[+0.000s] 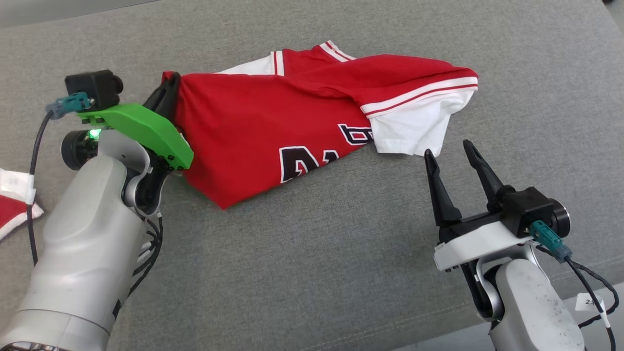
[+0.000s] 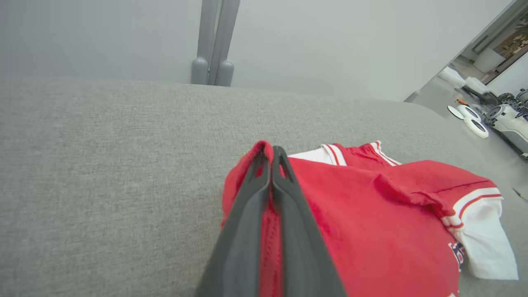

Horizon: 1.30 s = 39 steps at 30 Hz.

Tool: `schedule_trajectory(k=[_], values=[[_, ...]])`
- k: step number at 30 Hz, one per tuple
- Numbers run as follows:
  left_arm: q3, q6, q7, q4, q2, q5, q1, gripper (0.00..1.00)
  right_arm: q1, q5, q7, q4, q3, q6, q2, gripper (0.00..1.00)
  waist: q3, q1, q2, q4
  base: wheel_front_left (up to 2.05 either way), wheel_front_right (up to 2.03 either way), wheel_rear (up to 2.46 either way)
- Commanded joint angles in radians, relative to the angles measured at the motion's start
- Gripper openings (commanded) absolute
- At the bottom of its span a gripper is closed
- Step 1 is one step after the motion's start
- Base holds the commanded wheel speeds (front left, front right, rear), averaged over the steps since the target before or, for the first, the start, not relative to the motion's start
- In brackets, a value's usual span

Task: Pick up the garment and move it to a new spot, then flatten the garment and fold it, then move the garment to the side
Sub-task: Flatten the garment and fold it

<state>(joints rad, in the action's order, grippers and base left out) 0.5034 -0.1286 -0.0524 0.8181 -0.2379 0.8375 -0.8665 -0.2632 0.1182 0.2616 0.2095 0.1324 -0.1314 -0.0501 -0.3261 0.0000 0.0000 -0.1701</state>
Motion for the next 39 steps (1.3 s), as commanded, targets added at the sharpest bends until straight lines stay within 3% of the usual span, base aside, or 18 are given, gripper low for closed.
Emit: schedule_trajectory(k=[1,7,15,18,20,28,29,30,33,39], values=[[0.007,-0.003,-0.028,-0.023,-0.008,0.022,0.022,0.00,0.005,-0.006,0.004,-0.005,-0.007,0.001,-0.001,1.00,0.013,0.0000,0.0000,0.023,0.00,0.00,0.00],[0.094,-0.003,-0.066,-0.197,-0.049,0.090,0.112,0.00,0.024,-0.017,0.004,-0.004,-0.032,0.001,-0.001,1.00,0.047,0.0000,0.0000,0.073,0.00,0.00,0.00],[0.169,0.001,-0.040,-0.548,-0.156,0.194,0.393,0.00,0.059,-0.014,-0.002,-0.011,-0.055,0.001,-0.001,1.00,0.094,0.0000,0.0000,0.113,0.00,0.00,0.00],[0.213,0.043,0.003,-0.667,-0.201,0.180,0.497,0.00,0.071,-0.013,-0.004,-0.018,-0.068,0.001,-0.001,1.00,0.102,0.0000,0.0000,0.128,0.00,0.00,0.00],[0.235,0.063,0.026,-0.720,-0.199,0.205,0.558,0.00,0.076,-0.011,-0.006,-0.019,-0.072,0.001,-0.001,1.00,0.105,0.0000,0.0000,0.134,0.00,0.00,0.00],[0.322,0.156,0.127,-0.700,-0.226,0.166,0.630,0.00,0.071,-0.004,-0.007,-0.015,-0.069,0.001,-0.001,1.00,0.117,0.0000,0.0000,0.147,0.00,0.00,0.00],[0.328,0.166,0.133,-0.692,-0.227,0.158,0.629,0.16,0.071,-0.003,-0.007,-0.014,-0.070,0.001,-0.001,1.00,0.118,0.0000,0.0000,0.149,0.00,0.00,0.00],[0.328,0.179,0.132,-0.682,-0.227,0.145,0.622,1.00,0.071,-0.003,-0.007,-0.013,-0.070,0.001,-0.001,1.00,0.120,0.0000,0.0000,0.150,0.00,0.00,0.00],[0.329,0.211,0.124,-0.651,-0.236,0.110,0.604,1.00,0.076,0.001,-0.009,-0.012,-0.070,0.001,-0.001,1.00,0.126,0.0000,0.0000,0.154,0.00,0.00,0.00],[0.253,0.295,-0.023,-0.612,-0.231,0.056,0.581,1.00,0.087,0.005,-0.009,-0.010,-0.076,0.001,-0.001,1.00,0.145,0.0000,0.0000,0.159,0.00,0.00,0.00]])
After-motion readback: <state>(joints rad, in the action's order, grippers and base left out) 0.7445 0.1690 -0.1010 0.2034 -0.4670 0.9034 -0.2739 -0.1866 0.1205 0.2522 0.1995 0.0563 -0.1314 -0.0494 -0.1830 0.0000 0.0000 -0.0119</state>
